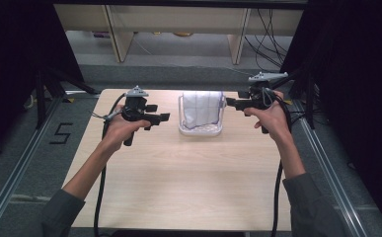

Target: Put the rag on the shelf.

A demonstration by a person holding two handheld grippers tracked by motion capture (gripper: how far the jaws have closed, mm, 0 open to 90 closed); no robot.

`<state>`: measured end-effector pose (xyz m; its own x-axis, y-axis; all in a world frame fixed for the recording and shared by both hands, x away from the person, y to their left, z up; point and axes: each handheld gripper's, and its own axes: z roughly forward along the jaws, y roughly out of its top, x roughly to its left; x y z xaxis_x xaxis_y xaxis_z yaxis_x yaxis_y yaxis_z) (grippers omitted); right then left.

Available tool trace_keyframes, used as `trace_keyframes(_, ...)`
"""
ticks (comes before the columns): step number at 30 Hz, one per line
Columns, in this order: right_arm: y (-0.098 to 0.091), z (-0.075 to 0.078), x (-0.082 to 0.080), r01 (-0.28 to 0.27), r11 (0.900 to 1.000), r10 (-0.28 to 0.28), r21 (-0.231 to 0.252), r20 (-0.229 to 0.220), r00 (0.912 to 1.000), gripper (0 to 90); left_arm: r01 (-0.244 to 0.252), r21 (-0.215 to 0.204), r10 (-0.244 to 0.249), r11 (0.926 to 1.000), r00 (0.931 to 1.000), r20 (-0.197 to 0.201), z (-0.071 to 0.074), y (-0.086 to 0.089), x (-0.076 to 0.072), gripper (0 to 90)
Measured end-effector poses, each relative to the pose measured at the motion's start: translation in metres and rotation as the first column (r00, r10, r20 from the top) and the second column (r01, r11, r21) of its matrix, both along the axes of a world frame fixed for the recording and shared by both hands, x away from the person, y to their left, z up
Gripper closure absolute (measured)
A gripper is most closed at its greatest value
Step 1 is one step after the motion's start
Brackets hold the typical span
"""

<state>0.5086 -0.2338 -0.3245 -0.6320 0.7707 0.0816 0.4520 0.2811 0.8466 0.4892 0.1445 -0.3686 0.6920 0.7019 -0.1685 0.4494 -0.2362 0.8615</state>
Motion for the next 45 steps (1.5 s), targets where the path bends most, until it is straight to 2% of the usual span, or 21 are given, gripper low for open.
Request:
trace_keyframes(5, 0.001, -0.008, -0.011, -0.017, 0.9998, 0.017, -0.002, 0.009, 0.9998, 38.1, -0.001, -0.015, 0.001, 0.9999, 1.0000, -0.002, -0.006, 0.003, -0.007, 33.6)
trace_keyframes(6, 0.003, -0.010, -0.016, -0.011, 0.9999, 0.011, 0.013, 0.007, 0.9999, 38.1, -0.004, -0.019, 0.004, 0.9998, 1.0000, -0.001, -0.008, 0.004, -0.008, 33.6)
trace_keyframes(11, 0.003, -0.015, -0.021, -0.032, 0.9992, 0.032, 0.025, 0.009, 0.9994, 37.4, 0.009, -0.022, -0.009, 0.9997, 0.9999, -0.008, -0.011, 0.005, -0.012, 33.2)
trace_keyframes(12, 0.003, -0.014, -0.022, -0.034, 0.9994, 0.034, 0.009, 0.012, 0.9994, 37.4, 0.009, -0.022, -0.009, 0.9997, 0.9999, -0.008, -0.011, 0.005, -0.012, 32.9)
trace_keyframes(13, 0.005, -0.016, -0.024, -0.029, 0.9992, 0.029, 0.029, 0.005, 0.9996, 37.2, 0.004, -0.024, -0.004, 0.9997, 1.0000, -0.003, -0.011, 0.004, -0.015, 32.7)
trace_keyframes(15, 0.004, -0.017, -0.024, -0.044, 0.9988, 0.044, 0.021, 0.022, 0.9988, 37.1, 0.009, -0.024, -0.009, 0.9997, 1.0000, -0.003, -0.012, 0.004, -0.017, 32.4)
trace_keyframes(18, 0.005, -0.020, -0.030, -0.031, 0.9993, 0.030, 0.022, 0.020, 0.9993, 34.8, 0.028, -0.023, -0.028, 0.9993, 0.9996, -0.002, -0.014, 0.004, -0.023, 31.4)
trace_keyframes(19, 0.005, -0.020, -0.032, -0.028, 0.9993, 0.029, 0.022, -0.004, 0.9996, 34.2, 0.035, -0.021, -0.035, 0.9992, 0.9994, -0.003, -0.016, 0.004, -0.025, 31.0)
trace_keyframes(20, 0.004, -0.025, -0.033, -0.025, 0.9994, 0.025, 0.024, 0.024, 0.9994, 33.6, 0.039, -0.011, -0.039, 0.9992, 0.9992, -0.006, -0.017, 0.004, -0.028, 30.2)
trace_keyframes(21, 0.003, -0.025, -0.035, -0.032, 0.9991, 0.032, 0.029, 0.002, 0.9995, 33.3, 0.045, -0.012, -0.045, 0.9989, 0.9990, -0.002, -0.018, 0.004, -0.029, 30.0)
trace_keyframes(27, 0.005, -0.035, -0.047, -0.036, 0.9977, 0.036, 0.057, -0.009, 0.9993, 32.2, 0.056, -0.032, -0.055, 0.9980, 0.9984, 0.009, -0.024, 0.004, -0.040, 30.0)
trace_keyframes(32, 0.007, -0.044, -0.056, -0.048, 0.9961, 0.048, 0.074, -0.007, 0.9988, 32.2, 0.060, -0.027, -0.059, 0.9978, 0.9981, 0.016, -0.028, 0.004, -0.049, 30.0)
trace_keyframes(33, 0.008, -0.046, -0.056, -0.058, 0.9952, 0.057, 0.079, 0.007, 0.9983, 32.2, 0.065, -0.023, -0.065, 0.9976, 0.9977, 0.017, -0.028, 0.004, -0.050, 30.0)
trace_keyframes(34, 0.009, -0.048, -0.057, -0.055, 0.9964, 0.056, 0.065, -0.008, 0.9984, 32.1, 0.066, -0.026, -0.065, 0.9975, 0.9976, 0.023, -0.029, 0.004, -0.052, 30.0)
trace_keyframes(37, 0.011, -0.052, -0.059, -0.050, 0.9958, 0.051, 0.076, -0.014, 0.9986, 32.2, 0.068, -0.023, -0.067, 0.9974, 0.9975, 0.020, -0.031, 0.004, -0.056, 30.0)
trace_keyframes(39, 0.011, -0.054, -0.062, -0.059, 0.9958, 0.062, 0.070, -0.044, 0.9971, 32.1, 0.072, -0.016, -0.072, 0.9973, 0.9971, 0.026, -0.033, 0.006, -0.059, 30.0)
trace_keyframes(40, 0.011, -0.057, -0.061, -0.076, 0.9948, 0.078, 0.068, -0.028, 0.9965, 32.0, 0.081, -0.014, -0.080, 0.9966, 0.9966, 0.020, -0.036, 0.007, -0.062, 29.9)
trace_keyframes(41, 0.011, -0.058, -0.063, -0.067, 0.9941, 0.071, 0.085, -0.048, 0.9963, 32.0, 0.079, -0.010, -0.079, 0.9968, 0.9967, 0.021, -0.037, 0.007, -0.063, 29.9)
trace_keyframes(42, 0.009, -0.059, -0.061, -0.065, 0.9962, 0.065, 0.058, -0.007, 0.9978, 32.1, 0.075, 0.002, -0.075, 0.9972, 0.9971, 0.015, -0.038, 0.007, -0.065, 29.9)
trace_keyframes(43, 0.010, -0.060, -0.063, -0.059, 0.9942, 0.063, 0.090, -0.043, 0.9971, 32.1, 0.083, -0.004, -0.083, 0.9965, 0.9965, 0.013, -0.040, 0.007, -0.066, 29.9)
trace_keyframes(45, 0.010, -0.063, -0.064, -0.062, 0.9944, 0.067, 0.085, -0.050, 0.9965, 32.0, 0.081, 0.006, -0.081, 0.9967, 0.9966, 0.010, -0.043, 0.007, -0.068, 29.8)
